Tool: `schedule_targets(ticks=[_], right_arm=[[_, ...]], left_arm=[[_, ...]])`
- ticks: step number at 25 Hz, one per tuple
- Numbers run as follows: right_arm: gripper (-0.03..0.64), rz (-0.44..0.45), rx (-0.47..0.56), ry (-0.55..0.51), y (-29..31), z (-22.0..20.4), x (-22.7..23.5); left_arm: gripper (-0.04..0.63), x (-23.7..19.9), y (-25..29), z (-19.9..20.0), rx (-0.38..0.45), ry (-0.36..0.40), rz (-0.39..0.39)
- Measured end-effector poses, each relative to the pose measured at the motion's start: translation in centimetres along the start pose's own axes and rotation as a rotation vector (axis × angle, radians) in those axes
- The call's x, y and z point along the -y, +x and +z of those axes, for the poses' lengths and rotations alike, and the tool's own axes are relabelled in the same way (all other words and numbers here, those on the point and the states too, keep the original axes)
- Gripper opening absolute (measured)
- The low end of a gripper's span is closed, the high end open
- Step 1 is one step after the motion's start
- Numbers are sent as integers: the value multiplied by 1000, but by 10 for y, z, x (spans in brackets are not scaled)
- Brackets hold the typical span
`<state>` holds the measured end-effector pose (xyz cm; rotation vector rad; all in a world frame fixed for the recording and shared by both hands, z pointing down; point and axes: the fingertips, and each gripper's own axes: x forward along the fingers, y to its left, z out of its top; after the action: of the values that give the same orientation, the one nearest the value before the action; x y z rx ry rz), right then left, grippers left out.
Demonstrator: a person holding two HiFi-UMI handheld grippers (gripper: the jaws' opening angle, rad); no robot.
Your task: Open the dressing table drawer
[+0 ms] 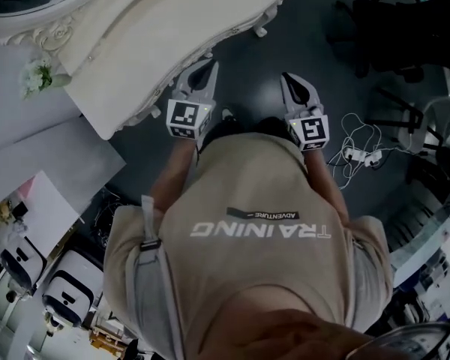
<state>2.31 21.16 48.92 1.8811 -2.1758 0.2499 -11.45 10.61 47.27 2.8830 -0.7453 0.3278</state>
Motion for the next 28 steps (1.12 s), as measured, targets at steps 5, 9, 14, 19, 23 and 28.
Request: schedule_targets(ticks=[5,9,14,19,23,28], right_arm=[[3,5,-4,16,29,1,26],[3,41,22,30,58,2,65],[3,84,50,41,100,13,122],[3,139,115,51,135,31,167],[3,202,111,37,169,29,176],[3,261,81,82,205,32,178]], left_arm=[[6,-17,31,6,-2,-13,22],[6,-17,69,12,-23,-6,44],[6,-21,118,35,-52,-5,90],[6,-34,161,59,-52,-22,171],[6,-49,183,60,-44,-16,262],[6,-63,193,62,-55,-28,315]])
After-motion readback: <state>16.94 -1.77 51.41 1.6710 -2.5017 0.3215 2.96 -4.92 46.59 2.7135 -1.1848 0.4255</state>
